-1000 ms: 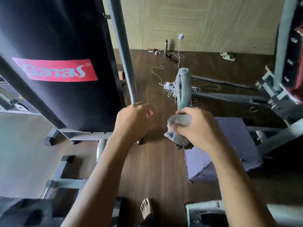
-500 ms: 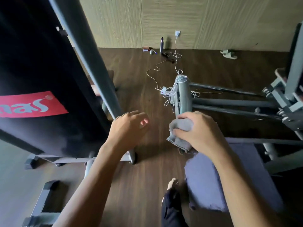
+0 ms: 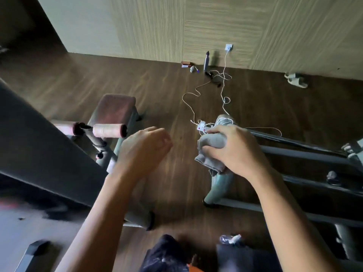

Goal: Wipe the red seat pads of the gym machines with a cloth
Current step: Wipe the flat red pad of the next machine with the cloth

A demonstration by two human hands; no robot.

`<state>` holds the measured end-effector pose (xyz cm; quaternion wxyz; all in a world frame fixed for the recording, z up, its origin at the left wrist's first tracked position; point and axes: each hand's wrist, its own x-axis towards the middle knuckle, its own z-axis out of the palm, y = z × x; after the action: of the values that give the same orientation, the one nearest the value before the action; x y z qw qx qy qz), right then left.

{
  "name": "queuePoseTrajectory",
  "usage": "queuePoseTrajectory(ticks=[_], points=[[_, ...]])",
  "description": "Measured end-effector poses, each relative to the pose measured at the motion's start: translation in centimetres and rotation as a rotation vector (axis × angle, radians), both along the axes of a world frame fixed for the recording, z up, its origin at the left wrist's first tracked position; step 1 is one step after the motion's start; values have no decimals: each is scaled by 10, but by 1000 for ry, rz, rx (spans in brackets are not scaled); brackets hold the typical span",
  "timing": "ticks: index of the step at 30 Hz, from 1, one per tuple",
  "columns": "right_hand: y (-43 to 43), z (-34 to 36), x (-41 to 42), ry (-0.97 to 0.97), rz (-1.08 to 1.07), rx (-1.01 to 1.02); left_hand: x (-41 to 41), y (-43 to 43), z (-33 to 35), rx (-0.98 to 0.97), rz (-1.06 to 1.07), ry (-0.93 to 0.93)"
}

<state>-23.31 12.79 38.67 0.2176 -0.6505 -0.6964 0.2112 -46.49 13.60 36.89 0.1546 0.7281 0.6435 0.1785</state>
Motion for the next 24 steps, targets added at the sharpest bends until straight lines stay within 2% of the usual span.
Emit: queuePoseTrajectory(ticks=[7,15,24], points=[[154,-5,-6,-18,42,7,-8,150,-10,-29,67,31],[326,2,-51,-31,91,4,-49,318,-3,-23,146,-10],[498,-12,-108,-51,215,15,-107,449,-12,25,248,22]])
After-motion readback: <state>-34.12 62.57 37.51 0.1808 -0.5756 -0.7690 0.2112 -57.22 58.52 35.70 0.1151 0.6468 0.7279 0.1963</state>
